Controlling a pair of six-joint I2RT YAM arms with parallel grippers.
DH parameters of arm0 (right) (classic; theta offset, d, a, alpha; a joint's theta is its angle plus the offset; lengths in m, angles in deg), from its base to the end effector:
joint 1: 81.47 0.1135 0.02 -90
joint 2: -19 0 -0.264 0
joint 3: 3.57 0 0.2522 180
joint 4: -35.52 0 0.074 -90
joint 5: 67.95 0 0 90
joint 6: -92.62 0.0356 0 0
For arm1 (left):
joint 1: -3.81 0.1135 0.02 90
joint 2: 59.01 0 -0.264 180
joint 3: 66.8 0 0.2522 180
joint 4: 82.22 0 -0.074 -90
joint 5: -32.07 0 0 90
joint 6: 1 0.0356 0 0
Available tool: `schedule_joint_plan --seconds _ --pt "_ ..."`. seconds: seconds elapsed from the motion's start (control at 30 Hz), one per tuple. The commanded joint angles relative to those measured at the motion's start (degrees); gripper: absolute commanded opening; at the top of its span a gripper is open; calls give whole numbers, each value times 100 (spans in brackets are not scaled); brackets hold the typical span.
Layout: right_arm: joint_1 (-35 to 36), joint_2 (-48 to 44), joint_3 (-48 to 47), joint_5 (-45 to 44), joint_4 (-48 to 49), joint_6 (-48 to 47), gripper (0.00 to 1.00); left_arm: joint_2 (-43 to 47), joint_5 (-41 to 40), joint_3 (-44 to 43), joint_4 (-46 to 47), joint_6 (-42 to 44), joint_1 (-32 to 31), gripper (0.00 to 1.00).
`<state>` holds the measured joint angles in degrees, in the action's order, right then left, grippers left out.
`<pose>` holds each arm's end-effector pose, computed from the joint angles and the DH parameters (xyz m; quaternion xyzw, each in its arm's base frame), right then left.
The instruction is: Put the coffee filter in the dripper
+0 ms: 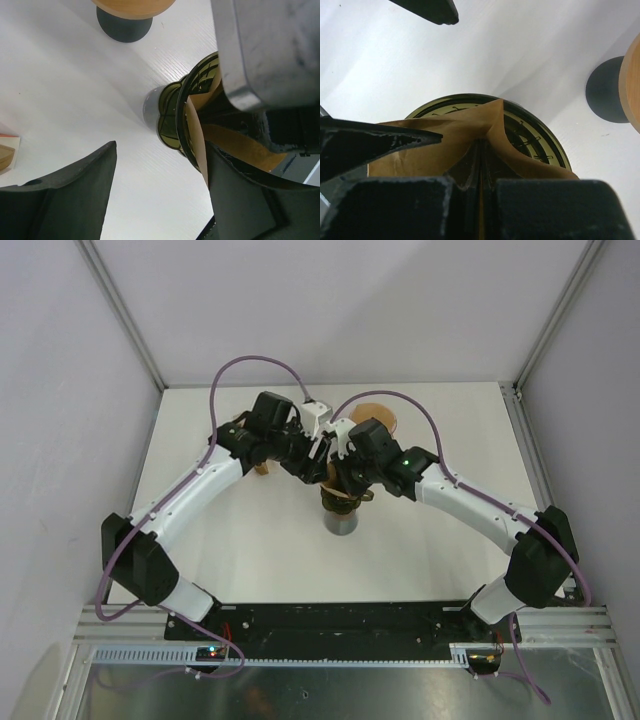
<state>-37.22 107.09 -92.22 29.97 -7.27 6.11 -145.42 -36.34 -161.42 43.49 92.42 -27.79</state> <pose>0.2432 0.2438 0.3064 -0.3439 0.8453 0.2212 0.3438 0.2720 -0.1827 0.3358 0.3409 0.8477 -0.2579 0.3140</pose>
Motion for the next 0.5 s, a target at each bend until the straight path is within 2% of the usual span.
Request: schedule_joint_plan --seconds 0.0,0.47 --pt "-4 53 -17 -198 -265 16 0 301 177 -333 62 -17 138 74" --pt "59 99 -21 -230 -273 55 0 511 482 -452 63 -27 441 78"
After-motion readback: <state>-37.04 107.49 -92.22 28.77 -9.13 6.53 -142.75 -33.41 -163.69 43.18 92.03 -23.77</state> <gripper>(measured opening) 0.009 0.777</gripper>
